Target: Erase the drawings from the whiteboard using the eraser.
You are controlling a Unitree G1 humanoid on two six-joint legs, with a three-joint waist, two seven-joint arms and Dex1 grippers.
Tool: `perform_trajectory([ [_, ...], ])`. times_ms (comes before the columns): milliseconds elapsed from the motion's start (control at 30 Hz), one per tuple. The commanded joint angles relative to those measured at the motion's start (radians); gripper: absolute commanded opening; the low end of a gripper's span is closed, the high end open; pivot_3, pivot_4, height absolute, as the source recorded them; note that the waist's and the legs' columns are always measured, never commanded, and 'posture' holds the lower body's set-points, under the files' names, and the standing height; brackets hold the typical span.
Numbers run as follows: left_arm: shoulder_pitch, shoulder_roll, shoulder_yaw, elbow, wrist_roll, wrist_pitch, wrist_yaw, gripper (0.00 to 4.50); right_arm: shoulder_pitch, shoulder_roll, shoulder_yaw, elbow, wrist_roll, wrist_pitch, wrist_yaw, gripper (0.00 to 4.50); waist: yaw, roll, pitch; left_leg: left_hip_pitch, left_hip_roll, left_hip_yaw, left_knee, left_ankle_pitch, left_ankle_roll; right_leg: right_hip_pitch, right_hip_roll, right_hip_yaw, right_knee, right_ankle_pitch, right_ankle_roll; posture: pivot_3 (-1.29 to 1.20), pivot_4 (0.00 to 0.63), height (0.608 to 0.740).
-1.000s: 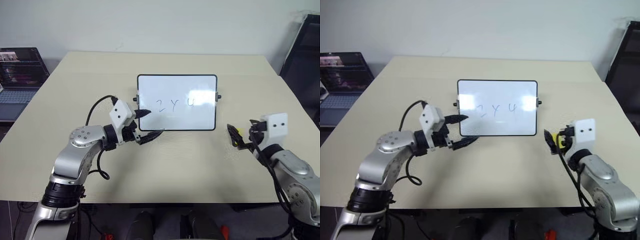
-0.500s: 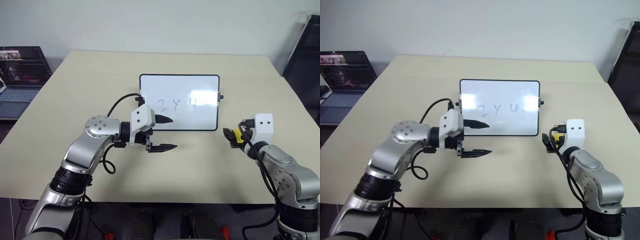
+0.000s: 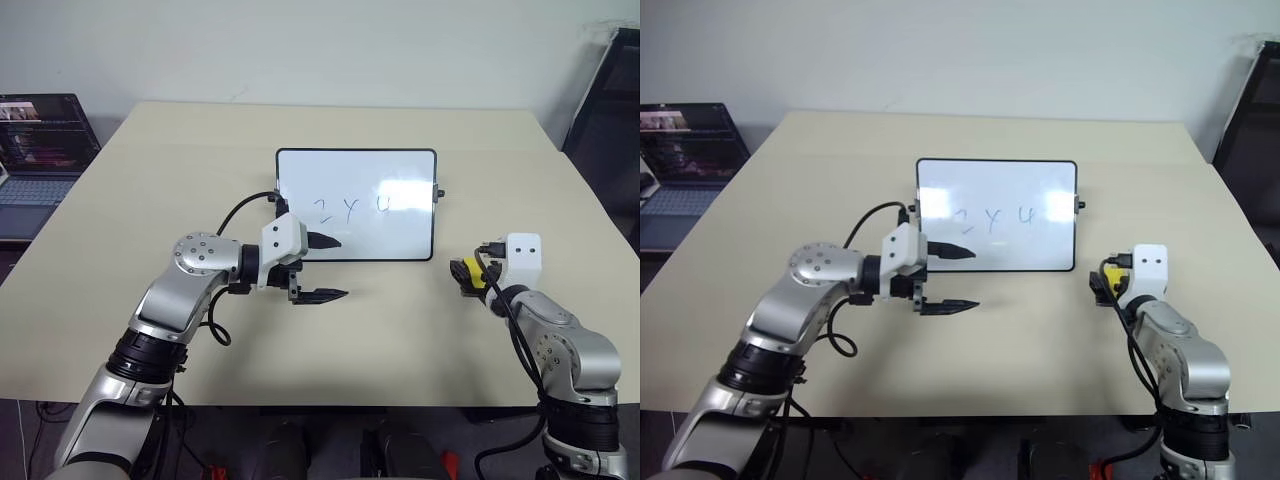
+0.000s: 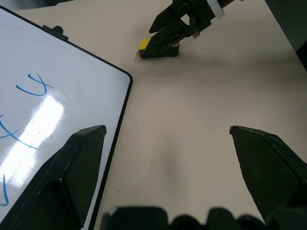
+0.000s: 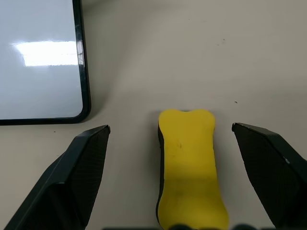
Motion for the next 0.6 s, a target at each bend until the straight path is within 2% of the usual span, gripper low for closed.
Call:
perform_trajectory([
  [33,0.001,0.006,0.018,-0.030,-0.002,-0.015,-0.002,4.50,0.003,-0.003,-0.030,-0.002,-0.006,-0.027,0.012,4.48,0.000,0.000,0.000,0.000,0.000,0.000,0.000,0.000,0.000,0.000,0.000,0.000,0.000,0.000,0.000,0.00,0.150,0.740],
  [333,0.007,0.005,0.018,-0.049,-0.003,-0.003,0.007,4.50,-0.004,-0.009,-0.038,0.057,-0.023,-0.049,0.028,4.48,0.000,0.000,0.000,0.000,0.000,0.000,0.000,0.000,0.000,0.000,0.000,0.000,0.000,0.000,0.000,0.00,0.150,0.740],
  [433,0.006,0.003,0.018,-0.057,-0.005,0.006,0.011,4.50,-0.007,-0.009,-0.039,0.066,-0.030,-0.052,0.034,3.87,0.000,0.000,0.000,0.000,0.000,0.000,0.000,0.000,0.000,0.000,0.000,0.000,0.000,0.000,0.000,0.00,0.150,0.740],
  [600,0.006,0.002,0.018,-0.073,-0.007,0.023,0.019,4.50,-0.012,-0.002,-0.049,0.080,-0.031,-0.063,0.036,2.01,0.000,0.000,0.000,0.000,0.000,0.000,0.000,0.000,0.000,0.000,0.000,0.000,0.000,0.000,0.000,0.00,0.150,0.740],
])
